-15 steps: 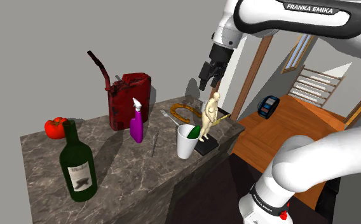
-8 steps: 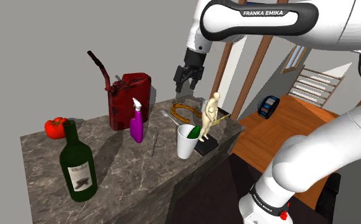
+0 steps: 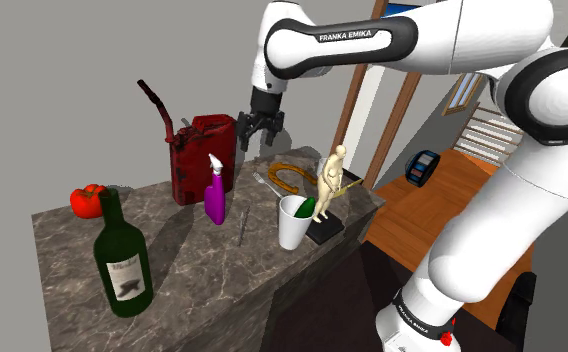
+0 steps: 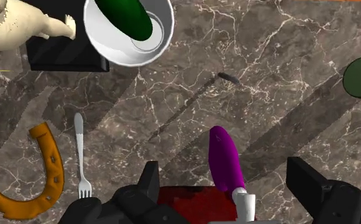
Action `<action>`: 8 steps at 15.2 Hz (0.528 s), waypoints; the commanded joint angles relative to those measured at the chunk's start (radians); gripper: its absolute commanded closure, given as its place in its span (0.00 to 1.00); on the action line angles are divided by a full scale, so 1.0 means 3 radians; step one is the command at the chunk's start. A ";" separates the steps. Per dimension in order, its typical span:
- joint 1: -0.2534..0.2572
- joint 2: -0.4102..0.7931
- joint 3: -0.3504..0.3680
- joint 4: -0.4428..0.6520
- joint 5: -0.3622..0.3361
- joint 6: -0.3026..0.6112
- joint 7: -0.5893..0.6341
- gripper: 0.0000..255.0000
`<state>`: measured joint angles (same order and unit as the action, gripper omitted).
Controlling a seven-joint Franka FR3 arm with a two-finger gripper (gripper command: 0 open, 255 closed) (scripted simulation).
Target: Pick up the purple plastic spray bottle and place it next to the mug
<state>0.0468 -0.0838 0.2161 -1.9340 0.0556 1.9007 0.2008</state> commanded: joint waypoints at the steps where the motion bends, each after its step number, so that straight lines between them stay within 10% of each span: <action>1: 0.0020 0.0285 0.0040 0.0225 -0.0075 0.0042 0.0106 0.00; 8: 0.0174 0.1275 0.0085 0.1177 -0.0362 -0.0004 0.0436 0.00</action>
<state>0.0932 0.2497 0.2431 -1.6290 -0.0397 1.9022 0.3219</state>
